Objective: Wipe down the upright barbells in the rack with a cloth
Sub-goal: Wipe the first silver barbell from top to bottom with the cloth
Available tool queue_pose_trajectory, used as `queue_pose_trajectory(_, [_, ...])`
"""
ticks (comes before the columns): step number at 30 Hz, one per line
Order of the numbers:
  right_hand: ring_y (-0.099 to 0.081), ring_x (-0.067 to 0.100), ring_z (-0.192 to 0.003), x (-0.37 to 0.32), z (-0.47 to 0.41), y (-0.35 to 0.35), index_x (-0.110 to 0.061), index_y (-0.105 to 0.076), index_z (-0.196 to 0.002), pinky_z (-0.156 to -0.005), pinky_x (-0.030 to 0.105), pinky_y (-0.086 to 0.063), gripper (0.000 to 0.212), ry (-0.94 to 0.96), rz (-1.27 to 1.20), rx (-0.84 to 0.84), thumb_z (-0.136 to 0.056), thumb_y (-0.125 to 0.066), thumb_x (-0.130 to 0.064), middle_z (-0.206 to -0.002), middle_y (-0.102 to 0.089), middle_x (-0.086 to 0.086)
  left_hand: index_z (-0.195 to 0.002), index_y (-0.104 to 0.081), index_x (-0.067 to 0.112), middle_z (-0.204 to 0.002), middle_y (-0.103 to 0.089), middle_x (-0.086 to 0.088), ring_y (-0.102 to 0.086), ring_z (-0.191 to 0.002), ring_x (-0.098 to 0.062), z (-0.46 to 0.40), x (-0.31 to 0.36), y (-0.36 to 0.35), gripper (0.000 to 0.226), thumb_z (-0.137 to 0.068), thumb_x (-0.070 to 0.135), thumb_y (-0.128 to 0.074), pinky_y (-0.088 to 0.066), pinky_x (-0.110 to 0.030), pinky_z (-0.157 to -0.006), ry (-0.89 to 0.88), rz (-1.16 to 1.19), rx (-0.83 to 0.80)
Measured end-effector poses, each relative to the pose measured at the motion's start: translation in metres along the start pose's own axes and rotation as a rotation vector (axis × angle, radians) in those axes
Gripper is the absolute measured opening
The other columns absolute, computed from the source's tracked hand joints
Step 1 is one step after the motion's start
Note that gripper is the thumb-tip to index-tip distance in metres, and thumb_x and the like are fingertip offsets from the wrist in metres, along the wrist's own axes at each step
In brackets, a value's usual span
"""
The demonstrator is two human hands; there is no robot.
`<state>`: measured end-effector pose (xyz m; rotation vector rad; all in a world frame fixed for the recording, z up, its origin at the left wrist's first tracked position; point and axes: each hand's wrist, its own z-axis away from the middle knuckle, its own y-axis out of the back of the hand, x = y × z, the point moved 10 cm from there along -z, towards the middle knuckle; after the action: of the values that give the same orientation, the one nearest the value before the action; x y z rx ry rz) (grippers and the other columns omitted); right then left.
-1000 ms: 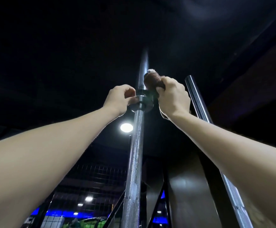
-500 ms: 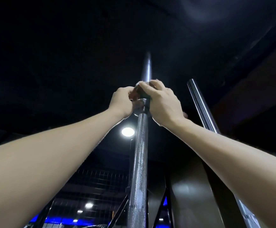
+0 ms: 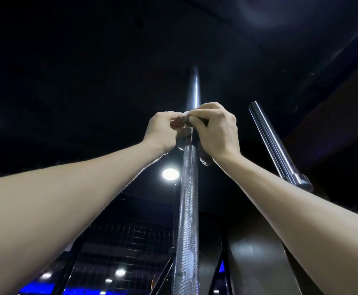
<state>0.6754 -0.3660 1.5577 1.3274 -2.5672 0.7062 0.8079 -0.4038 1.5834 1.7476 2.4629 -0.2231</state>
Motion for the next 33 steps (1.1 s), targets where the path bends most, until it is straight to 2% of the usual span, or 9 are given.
queue_pose_trajectory(4, [-0.060,0.003,-0.084,0.031,0.009,0.013,-0.018,-0.077,-0.094,-0.079,0.005,-0.042,0.016,-0.134,-0.233,0.100,-0.084,-0.069,-0.008,-0.098,-0.068,0.000,-0.086,-0.067,0.004,-0.085,-0.063,-0.008,-0.056,-0.079,-0.017,-0.001,-0.003,0.007,0.014,-0.077,0.007,-0.077,-0.051,-0.047,-0.087,-0.004,-0.037,0.024])
queue_pose_trajectory(9, [-0.068,0.013,-0.090,0.054,0.009,0.012,-0.017,-0.078,-0.091,-0.088,0.026,-0.053,0.017,-0.288,-0.346,0.054,-0.084,-0.068,-0.005,-0.093,-0.073,0.001,-0.077,-0.066,0.020,-0.087,-0.063,-0.005,-0.057,-0.083,-0.016,-0.001,0.002,0.005,0.016,-0.076,0.008,-0.077,-0.051,-0.048,-0.092,-0.003,-0.067,0.012])
queue_pose_trajectory(11, [-0.066,0.010,-0.090,0.040,0.002,0.010,-0.020,-0.077,-0.090,-0.083,0.020,-0.050,0.016,-0.256,-0.252,0.009,-0.085,-0.067,-0.010,-0.095,-0.072,-0.002,-0.085,-0.068,0.011,-0.089,-0.065,-0.008,-0.058,-0.083,-0.016,0.000,0.006,0.004,0.012,-0.077,0.009,-0.077,-0.051,-0.046,-0.091,-0.016,-0.113,-0.002])
queue_pose_trajectory(17, [-0.057,0.009,-0.092,-0.003,-0.007,-0.004,-0.029,-0.075,-0.087,-0.075,0.029,-0.045,0.009,-0.056,0.103,-0.074,-0.080,-0.073,-0.035,-0.102,-0.060,-0.012,-0.091,-0.071,0.012,-0.092,-0.071,-0.015,-0.063,-0.080,-0.018,-0.001,0.011,0.000,0.020,-0.077,-0.003,-0.071,-0.053,-0.044,-0.090,-0.016,-0.086,-0.026])
queue_pose_trajectory(20, [-0.061,0.007,-0.087,0.014,-0.001,0.009,-0.025,-0.076,-0.078,-0.079,0.024,-0.047,0.006,-0.090,-0.124,0.014,-0.076,-0.078,-0.020,-0.095,-0.066,-0.009,-0.083,-0.070,0.011,-0.089,-0.070,-0.014,-0.064,-0.082,-0.019,-0.003,0.005,-0.002,0.013,-0.077,0.000,-0.074,-0.052,-0.047,-0.092,0.003,-0.061,-0.061])
queue_pose_trajectory(24, [-0.068,0.010,-0.080,0.059,0.017,0.009,-0.028,-0.073,-0.069,-0.081,0.026,-0.052,0.022,-0.273,-0.452,0.049,-0.075,-0.078,-0.007,-0.081,-0.073,-0.003,-0.077,-0.068,0.015,-0.084,-0.064,-0.007,-0.058,-0.082,-0.017,0.000,-0.003,0.004,0.014,-0.074,0.005,-0.078,-0.050,-0.049,-0.094,0.054,0.001,-0.013])
queue_pose_trajectory(27, [-0.067,0.011,-0.078,0.087,0.032,0.004,-0.026,-0.072,-0.066,-0.083,0.030,-0.054,0.021,-0.411,-0.442,0.022,-0.076,-0.078,-0.009,-0.075,-0.072,-0.006,-0.077,-0.066,0.022,-0.087,-0.061,-0.005,-0.057,-0.085,-0.018,0.004,0.000,0.006,0.020,-0.076,0.005,-0.075,-0.049,-0.049,-0.095,0.068,0.056,-0.012])
queue_pose_trajectory(30, [-0.064,0.003,-0.075,0.073,0.027,0.015,-0.026,-0.073,-0.070,-0.075,0.014,-0.049,0.019,-0.328,-0.362,0.062,-0.077,-0.077,-0.009,-0.073,-0.069,-0.012,-0.079,-0.063,0.023,-0.087,-0.059,-0.002,-0.055,-0.086,-0.017,0.006,-0.001,0.005,0.019,-0.080,0.006,-0.073,-0.049,-0.051,-0.095,0.080,0.075,-0.020])
queue_pose_trajectory(33, [-0.062,0.001,-0.078,0.021,0.003,0.023,-0.019,-0.078,-0.081,-0.074,0.008,-0.043,0.010,-0.043,-0.214,0.093,-0.075,-0.078,-0.011,-0.080,-0.068,-0.009,-0.081,-0.064,0.024,-0.086,-0.061,0.001,-0.057,-0.089,-0.017,0.006,-0.007,0.002,0.019,-0.081,0.007,-0.071,-0.049,-0.051,-0.095,0.088,0.086,-0.023])
